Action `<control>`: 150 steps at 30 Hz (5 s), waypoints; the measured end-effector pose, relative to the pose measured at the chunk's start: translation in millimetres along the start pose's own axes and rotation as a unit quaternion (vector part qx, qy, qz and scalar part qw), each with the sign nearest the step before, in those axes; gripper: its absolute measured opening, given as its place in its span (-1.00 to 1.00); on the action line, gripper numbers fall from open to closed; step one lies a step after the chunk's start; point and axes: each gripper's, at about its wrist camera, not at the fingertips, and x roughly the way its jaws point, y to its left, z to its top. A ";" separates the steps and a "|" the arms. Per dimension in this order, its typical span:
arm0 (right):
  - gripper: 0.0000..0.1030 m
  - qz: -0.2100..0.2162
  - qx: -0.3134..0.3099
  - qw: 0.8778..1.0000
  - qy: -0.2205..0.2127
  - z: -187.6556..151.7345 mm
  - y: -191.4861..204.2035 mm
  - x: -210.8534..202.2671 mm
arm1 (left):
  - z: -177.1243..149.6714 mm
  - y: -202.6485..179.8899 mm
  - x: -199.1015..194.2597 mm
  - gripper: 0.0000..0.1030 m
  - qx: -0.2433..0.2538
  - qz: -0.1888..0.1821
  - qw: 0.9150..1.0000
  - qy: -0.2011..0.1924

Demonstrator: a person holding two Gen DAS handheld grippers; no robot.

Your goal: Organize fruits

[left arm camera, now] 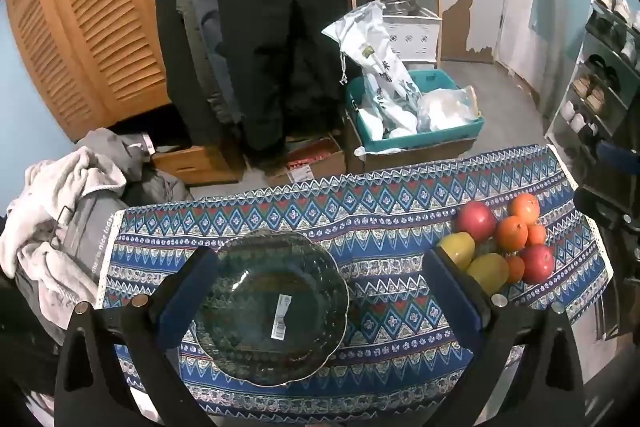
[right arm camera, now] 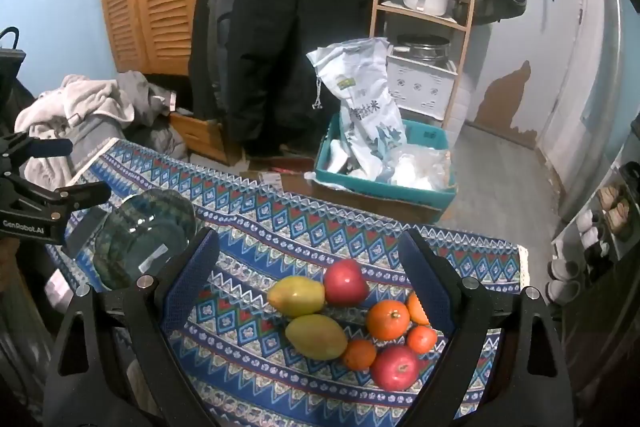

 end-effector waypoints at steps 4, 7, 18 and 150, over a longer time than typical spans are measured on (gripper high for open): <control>0.74 -0.005 -0.004 1.000 0.002 0.0 0.7 0.9 | -0.6 2.2 0.1 1.00 -0.008 -0.004 1.000 0.002; 0.74 -0.004 -0.001 1.000 0.002 -0.2 0.5 1.4 | -1.9 4.8 -1.5 1.00 -0.016 -0.006 1.000 0.000; 0.74 -0.003 -0.004 1.000 0.004 -0.7 0.3 2.5 | 2.6 6.0 -0.5 1.00 -0.012 -0.018 1.000 -0.005; 0.74 -0.041 0.056 0.993 0.096 -62.3 -77.8 27.4 | -25.1 -55.8 60.1 1.00 0.062 -0.068 0.994 0.064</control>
